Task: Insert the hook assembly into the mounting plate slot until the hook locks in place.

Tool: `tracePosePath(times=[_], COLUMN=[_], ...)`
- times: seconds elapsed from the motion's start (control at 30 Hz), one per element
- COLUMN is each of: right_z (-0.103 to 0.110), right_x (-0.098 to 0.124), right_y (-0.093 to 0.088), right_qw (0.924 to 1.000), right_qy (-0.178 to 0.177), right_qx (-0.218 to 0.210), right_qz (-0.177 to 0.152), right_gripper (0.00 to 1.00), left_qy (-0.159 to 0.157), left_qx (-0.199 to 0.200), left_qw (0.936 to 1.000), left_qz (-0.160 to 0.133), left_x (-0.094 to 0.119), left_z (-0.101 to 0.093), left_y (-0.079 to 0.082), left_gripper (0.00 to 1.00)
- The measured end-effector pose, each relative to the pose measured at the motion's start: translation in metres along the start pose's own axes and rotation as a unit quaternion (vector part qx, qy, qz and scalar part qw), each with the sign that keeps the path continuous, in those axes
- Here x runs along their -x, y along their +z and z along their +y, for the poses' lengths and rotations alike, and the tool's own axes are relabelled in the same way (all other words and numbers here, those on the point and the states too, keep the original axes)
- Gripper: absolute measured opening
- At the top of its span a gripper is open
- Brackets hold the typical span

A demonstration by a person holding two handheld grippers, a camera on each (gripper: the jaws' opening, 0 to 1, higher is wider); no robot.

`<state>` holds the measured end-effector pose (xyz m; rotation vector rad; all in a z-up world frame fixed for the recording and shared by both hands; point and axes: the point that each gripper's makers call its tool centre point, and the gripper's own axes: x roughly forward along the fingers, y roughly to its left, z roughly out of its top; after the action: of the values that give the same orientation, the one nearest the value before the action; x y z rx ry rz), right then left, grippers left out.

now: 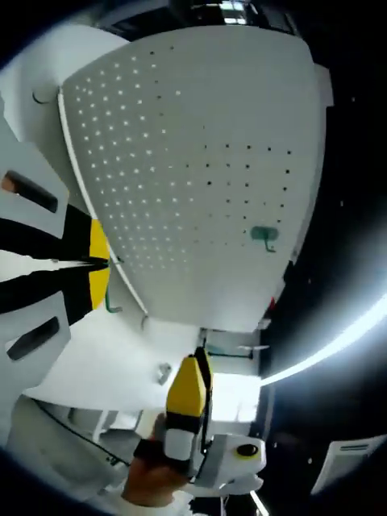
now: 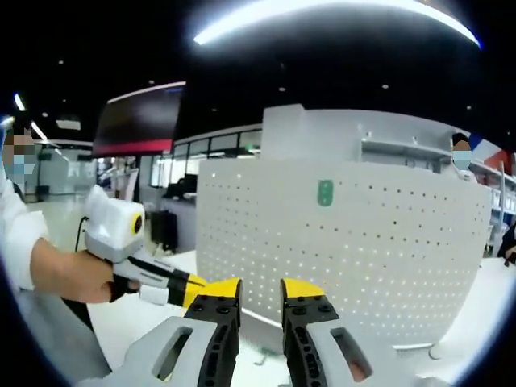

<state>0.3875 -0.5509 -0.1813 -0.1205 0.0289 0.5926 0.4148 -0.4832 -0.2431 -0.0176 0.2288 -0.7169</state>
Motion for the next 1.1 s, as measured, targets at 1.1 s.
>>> tracePosePath(times=[1.1], right_z=[0.024], right_x=[0.0], right_y=[0.005], right_qw=[0.993], right_qy=[0.044], right_qx=[-0.11], right_qz=[-0.001], right_gripper=[0.03], left_qy=[-0.026], left_qx=[-0.006], left_qw=[0.9972], left_qz=[-0.07], left_x=[0.016], left_z=[-0.033], left_y=[0.049], left_gripper=[0.01])
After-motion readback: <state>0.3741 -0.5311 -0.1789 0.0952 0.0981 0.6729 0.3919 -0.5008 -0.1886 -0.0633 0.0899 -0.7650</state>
